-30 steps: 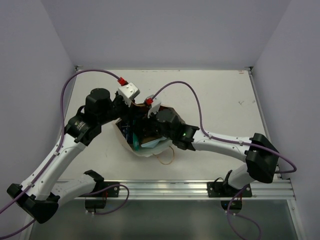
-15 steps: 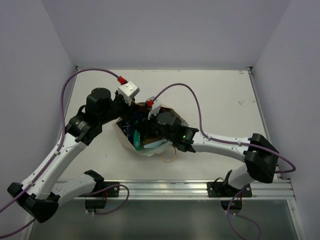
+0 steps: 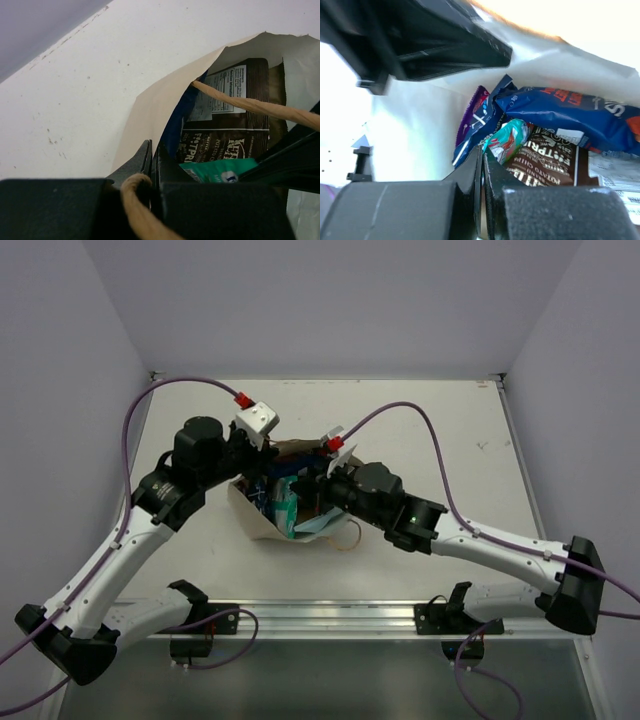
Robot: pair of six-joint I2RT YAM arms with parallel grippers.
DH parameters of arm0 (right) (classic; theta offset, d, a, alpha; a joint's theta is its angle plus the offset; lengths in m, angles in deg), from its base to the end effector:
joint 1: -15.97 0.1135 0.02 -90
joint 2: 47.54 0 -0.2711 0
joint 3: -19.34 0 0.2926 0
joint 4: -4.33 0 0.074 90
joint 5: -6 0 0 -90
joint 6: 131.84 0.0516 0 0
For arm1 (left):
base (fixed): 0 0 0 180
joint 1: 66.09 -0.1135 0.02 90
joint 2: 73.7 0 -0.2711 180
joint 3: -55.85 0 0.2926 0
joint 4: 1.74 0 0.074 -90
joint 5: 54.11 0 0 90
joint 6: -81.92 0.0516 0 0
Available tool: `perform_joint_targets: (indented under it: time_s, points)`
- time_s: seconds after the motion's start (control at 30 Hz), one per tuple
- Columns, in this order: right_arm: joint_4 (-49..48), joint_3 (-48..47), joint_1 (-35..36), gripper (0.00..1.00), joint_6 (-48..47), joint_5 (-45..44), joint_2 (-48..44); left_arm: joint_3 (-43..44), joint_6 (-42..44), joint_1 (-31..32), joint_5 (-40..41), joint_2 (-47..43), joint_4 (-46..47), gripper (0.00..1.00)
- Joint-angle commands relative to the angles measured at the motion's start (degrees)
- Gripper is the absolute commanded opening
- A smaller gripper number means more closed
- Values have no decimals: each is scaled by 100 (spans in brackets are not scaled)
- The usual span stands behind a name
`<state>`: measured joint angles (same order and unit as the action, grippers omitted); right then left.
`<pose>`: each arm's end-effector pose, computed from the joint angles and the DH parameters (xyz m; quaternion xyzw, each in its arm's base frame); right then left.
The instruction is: Take the snacks out of the paper bag
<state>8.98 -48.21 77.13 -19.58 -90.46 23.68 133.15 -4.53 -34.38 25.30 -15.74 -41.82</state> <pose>0.1733 0.3026 0.3333 -0.2168 0.7245 0.4026 0.5158 0.2238 -0.1494 0.3960 0.2981 0.7650 -0.2113 0.5304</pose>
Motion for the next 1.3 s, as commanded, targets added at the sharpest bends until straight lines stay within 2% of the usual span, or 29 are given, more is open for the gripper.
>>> perform_joint_targets:
  time_s: [0.0,0.13,0.27,0.47,0.6,0.63,0.7,0.73,0.8,0.9,0.93,1.17,1.23,1.27]
  points:
    - [225,-378,-8,0,-231,-92,-512,-70,14,20,197,-65,206,0]
    - [700,-588,-17,0,-494,-277,-1275,0,23,11,338,-65,188,0]
    - [1664,-1271,-78,0,-907,-374,-1855,80,75,20,645,22,215,0]
    - [2747,-2730,-245,0,-1399,-811,-2112,238,119,11,830,322,355,0]
    - [2950,-3172,-526,0,-1821,-1586,-2095,238,312,3,1006,453,452,0]
    - [2950,-3207,-831,0,-1944,-1639,-2095,238,365,-24,1032,515,461,0]
    - [2950,-3234,-1359,0,-1910,-1334,-2007,273,549,-94,1180,559,522,0]
    - [2942,-3226,-2067,0,-1762,-1062,-1946,334,585,-216,1138,620,548,0]
    - [2950,-3225,-2938,0,-1638,-439,-1579,440,708,-410,1042,699,575,0]
    - [2933,-3348,-3452,0,-1480,422,-946,668,831,-858,524,866,628,0]
    - [2828,-3453,-3680,0,-1375,591,-447,729,866,-1015,392,971,636,0]
    - [1363,-3332,-4086,0,-733,1594,1111,1529,1463,-1158,646,1411,549,0]
    - [940,-3069,-4086,0,-558,1735,1192,1837,1517,-1158,524,1508,488,0]
    - [450,-2615,-4112,0,-443,1814,1149,1907,1560,-1158,401,1526,391,0]
